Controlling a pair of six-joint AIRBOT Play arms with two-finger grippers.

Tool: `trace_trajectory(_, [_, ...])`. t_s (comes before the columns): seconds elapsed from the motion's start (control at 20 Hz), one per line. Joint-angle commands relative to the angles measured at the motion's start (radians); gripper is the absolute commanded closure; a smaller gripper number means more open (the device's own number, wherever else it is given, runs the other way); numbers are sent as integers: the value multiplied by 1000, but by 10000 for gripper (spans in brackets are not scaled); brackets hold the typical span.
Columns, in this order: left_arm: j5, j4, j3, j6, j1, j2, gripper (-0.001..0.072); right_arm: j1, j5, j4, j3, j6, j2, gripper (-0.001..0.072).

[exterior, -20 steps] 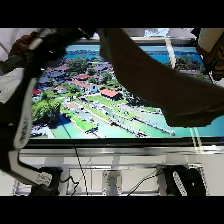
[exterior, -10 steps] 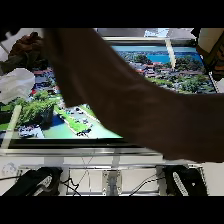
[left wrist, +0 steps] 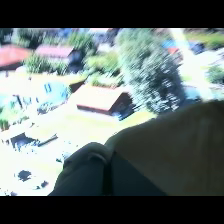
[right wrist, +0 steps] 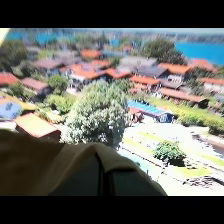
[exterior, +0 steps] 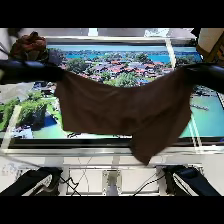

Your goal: Fold the shirts.

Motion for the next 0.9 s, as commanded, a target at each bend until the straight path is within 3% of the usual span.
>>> trace_trajectory(0.0, [306,132,-110,-124,3,-171,375,-56,-292,58,-52,45,-255,602])
trace_trajectory(0.05, [433,156,-110,-161,3,-206,-13,-82,-364,60,-53,86,-307,373])
trace_trajectory(0.1, [562,171,-109,-207,9,-230,15,-112,-421,60,-53,127,-344,237])
trace_trajectory(0.2, [752,170,-109,-261,32,-243,15,-178,-438,43,-53,128,-365,237])
trace_trajectory(0.3, [813,168,-109,-284,69,-235,16,-259,-380,11,-53,119,-344,236])
trace_trajectory(0.4, [669,166,-109,-301,111,-216,18,-351,-240,0,-53,73,-312,236])
trace_trajectory(0.55, [230,275,-123,-299,141,-202,20,-477,57,15,-82,-99,-280,236])
trace_trajectory(0.65, [137,353,-185,-284,138,-176,20,-559,160,98,-162,-206,-253,236])
trace_trajectory(0.85, [139,328,-417,-280,138,-8,20,-714,151,315,-420,-302,-161,236])
